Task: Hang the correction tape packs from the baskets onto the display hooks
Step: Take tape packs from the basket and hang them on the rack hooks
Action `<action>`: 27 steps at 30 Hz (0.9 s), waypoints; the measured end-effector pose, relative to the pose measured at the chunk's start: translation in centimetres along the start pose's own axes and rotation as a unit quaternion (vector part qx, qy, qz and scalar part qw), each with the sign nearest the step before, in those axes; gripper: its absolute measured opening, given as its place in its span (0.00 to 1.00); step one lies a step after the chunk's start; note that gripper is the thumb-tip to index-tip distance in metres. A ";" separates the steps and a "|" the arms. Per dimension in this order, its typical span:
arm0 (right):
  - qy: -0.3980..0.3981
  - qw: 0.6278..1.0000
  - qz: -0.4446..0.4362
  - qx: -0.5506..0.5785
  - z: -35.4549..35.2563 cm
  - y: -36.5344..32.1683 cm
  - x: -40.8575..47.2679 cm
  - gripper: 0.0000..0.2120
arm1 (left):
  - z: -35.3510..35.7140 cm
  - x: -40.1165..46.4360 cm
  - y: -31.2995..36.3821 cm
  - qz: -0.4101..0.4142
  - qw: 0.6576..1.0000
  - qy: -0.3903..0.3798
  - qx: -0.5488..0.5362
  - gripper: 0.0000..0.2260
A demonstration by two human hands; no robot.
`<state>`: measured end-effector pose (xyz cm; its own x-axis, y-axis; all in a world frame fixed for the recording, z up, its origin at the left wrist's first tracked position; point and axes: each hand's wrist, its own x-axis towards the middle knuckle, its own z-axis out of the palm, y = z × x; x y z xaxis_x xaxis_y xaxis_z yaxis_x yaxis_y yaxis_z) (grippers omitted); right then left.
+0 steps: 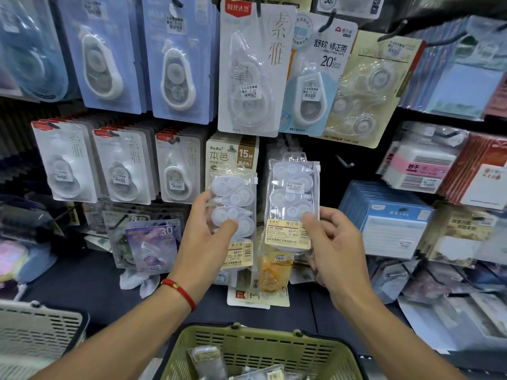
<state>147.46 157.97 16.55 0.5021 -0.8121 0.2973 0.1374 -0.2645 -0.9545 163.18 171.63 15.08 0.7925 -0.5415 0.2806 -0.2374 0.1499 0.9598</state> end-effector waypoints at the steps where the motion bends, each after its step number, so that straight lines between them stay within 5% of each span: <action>1: 0.003 1.000 0.002 -0.002 0.0 0.0 0.0 0.06 | 0.0 0.0 0.0 0.000 1.000 0.000 -0.002 0.25; 6: -0.003 0.999 0.034 -0.015 -0.3 0.5 0.6 0.12 | 0.0 -0.3 0.2 0.006 1.000 -0.003 -0.011 0.26; 10: -0.047 0.970 0.092 -0.220 -0.8 1.4 1.0 0.29 | 0.0 -0.3 0.1 0.021 1.000 -0.008 0.005 0.27; 12: -0.084 0.959 0.076 -0.260 -0.8 1.8 0.8 0.24 | 0.2 -0.5 0.2 0.028 0.999 -0.021 -0.004 0.28; 17: -0.173 0.975 0.015 -0.141 0.9 1.2 -0.4 0.07 | 1.1 -1.0 0.2 0.018 0.996 -0.078 -0.039 0.29; 27: -0.038 0.999 0.003 -0.014 0.3 1.1 0.3 0.05 | 2.3 -1.5 -0.1 -0.006 0.988 -0.156 -0.011 0.29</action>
<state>148.02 157.58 15.55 0.5664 -0.7720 0.2884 0.1116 -0.2748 -0.9550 160.76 170.54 14.58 0.5821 -0.7716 0.2565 -0.2142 0.1588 0.9638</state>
